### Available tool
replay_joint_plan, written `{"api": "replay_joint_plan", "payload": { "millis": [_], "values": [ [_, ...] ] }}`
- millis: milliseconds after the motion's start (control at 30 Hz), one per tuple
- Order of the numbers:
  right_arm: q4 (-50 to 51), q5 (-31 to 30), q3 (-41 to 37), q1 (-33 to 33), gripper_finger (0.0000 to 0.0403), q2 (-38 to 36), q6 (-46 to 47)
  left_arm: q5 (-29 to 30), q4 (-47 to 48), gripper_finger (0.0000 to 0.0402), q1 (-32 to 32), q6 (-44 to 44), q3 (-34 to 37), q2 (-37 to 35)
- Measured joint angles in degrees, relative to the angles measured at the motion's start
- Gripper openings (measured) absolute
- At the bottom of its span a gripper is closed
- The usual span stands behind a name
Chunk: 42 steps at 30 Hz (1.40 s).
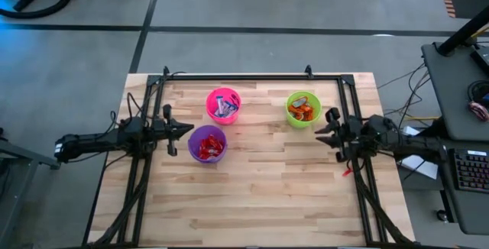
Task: Sort candy
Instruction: Return to Home Position
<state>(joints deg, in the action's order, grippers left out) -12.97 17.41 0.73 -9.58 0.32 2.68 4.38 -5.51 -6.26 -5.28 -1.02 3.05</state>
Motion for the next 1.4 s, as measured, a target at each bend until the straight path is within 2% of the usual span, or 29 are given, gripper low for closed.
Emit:
{"api": "replay_joint_plan", "payload": {
  "millis": [100, 267, 767, 1200, 1400],
  "values": [
    [-1.39, 0.08, 0.0, 1.15, 0.0074, 1.16, -4.04, 0.0, 0.1, 0.0, 0.0, 0.0, -0.02, 0.26],
    [-2.34, -0.77, 0.0, 1.08, 0.0071, 1.24, -1.62, 0.0, 0.01, 0.0, 0.0, 0.02, -0.02, 0.81],
    [-2.28, -0.99, 0.0, 1.06, 0.0089, 1.31, -3.15, 0.0, 0.02, 0.0, 0.0, 0.02, -0.04, 2.24],
    [-2.26, -0.99, 0.0, 1.06, 0.0071, 1.33, -3.15, -0.01, 0.0, 0.0, 0.0, 0.02, -0.04, 2.87],
    [-2.26, -0.99, -0.02, 1.06, 0.0074, 1.33, -3.15, -0.02, 0.01, 0.0, 0.0, 0.02, -0.04, 2.87]
  ]
}}
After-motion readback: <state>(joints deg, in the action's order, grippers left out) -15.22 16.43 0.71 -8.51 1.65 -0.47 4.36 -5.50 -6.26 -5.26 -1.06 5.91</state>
